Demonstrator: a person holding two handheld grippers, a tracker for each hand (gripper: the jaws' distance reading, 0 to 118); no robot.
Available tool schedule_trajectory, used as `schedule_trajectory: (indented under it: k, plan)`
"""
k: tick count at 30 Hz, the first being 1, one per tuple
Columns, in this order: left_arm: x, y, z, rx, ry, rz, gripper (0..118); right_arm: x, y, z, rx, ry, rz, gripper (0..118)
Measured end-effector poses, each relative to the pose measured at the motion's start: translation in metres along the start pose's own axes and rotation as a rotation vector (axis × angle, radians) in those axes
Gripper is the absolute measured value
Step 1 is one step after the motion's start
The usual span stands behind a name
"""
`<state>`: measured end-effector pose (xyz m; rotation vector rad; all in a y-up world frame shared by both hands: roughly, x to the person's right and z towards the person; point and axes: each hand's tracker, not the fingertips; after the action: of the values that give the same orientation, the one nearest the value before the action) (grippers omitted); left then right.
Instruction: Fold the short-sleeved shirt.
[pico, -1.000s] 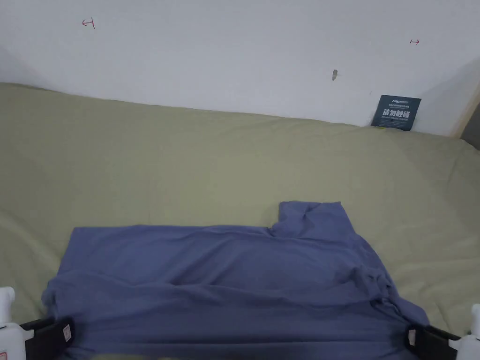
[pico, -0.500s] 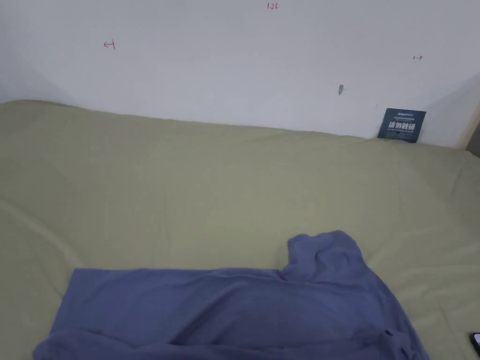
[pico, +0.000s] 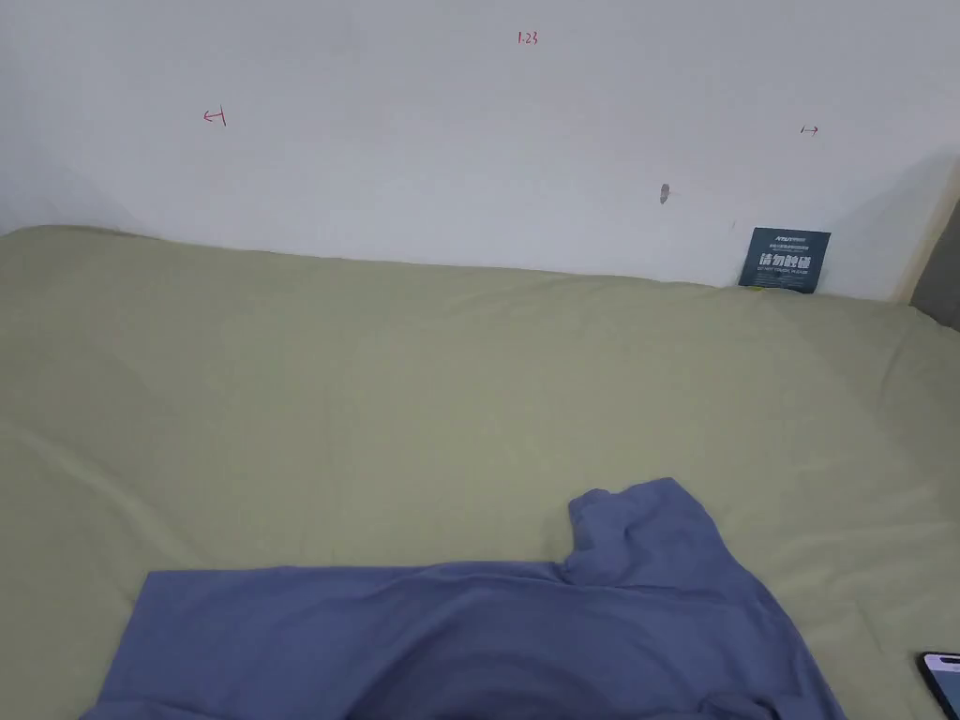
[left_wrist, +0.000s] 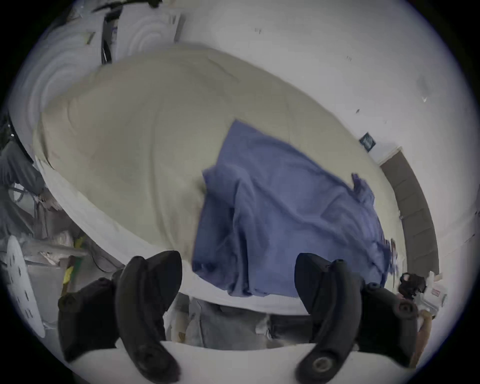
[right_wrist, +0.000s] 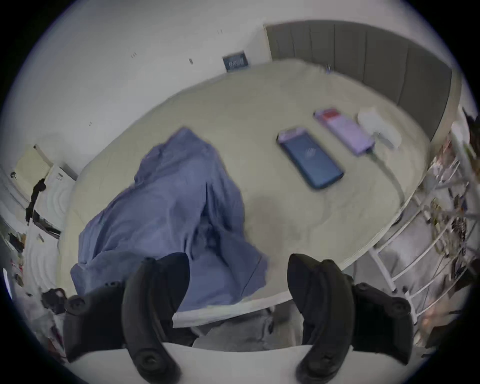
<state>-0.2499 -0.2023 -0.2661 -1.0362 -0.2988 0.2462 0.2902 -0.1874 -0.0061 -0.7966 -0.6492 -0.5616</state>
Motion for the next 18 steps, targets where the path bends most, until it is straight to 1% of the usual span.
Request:
schedule_trajectory:
  k: [2,3,4,5,6,7,8,9,10,11,12,14,17,18]
  plan:
    - [0.009,0.01,0.025,0.135,0.052,-0.069,94,-0.009,0.009,0.021,0.093,-0.056,0.054,84]
    - [0.016,0.016,0.037,0.192,0.059,-0.101,93,-0.017,0.014,0.033,0.148,-0.055,0.09,84]
    - [0.025,0.02,0.047,0.233,0.061,-0.132,91,-0.025,0.017,0.043,0.197,-0.025,0.121,84]
    - [0.039,0.023,0.055,0.267,0.041,-0.173,84,-0.034,0.02,0.053,0.234,0.011,0.15,84]
    - [0.052,0.024,0.063,0.305,0.013,-0.213,66,-0.046,0.022,0.062,0.262,0.042,0.177,82]
    - [0.064,0.025,0.068,0.332,-0.006,-0.252,43,-0.057,0.022,0.069,0.28,0.064,0.2,77]
    - [0.078,0.023,0.071,0.362,-0.01,-0.297,18,-0.071,0.021,0.075,0.293,0.083,0.244,67]
    - [0.091,0.02,0.07,0.38,-0.006,-0.344,2,-0.085,0.019,0.078,0.299,0.106,0.298,47]
    - [0.105,0.016,0.067,0.395,0.02,-0.388,2,-0.095,0.016,0.077,0.307,0.112,0.334,23]
    - [0.119,0.009,0.065,0.41,0.055,-0.427,0,-0.108,0.011,0.076,0.312,0.112,0.366,6]
    - [0.129,0.002,0.059,0.4,0.056,-0.452,0,-0.119,0.006,0.073,0.309,0.107,0.39,5]
    - [0.145,-0.011,0.047,0.375,0.023,-0.47,0,-0.138,-0.009,0.064,0.305,0.097,0.395,2]
    - [0.165,-0.037,0.03,0.347,-0.007,-0.498,0,-0.158,-0.033,0.049,0.279,0.138,0.416,2]
    - [0.172,-0.046,0.023,0.304,-0.003,-0.524,0,-0.164,-0.042,0.041,0.265,0.137,0.427,1]
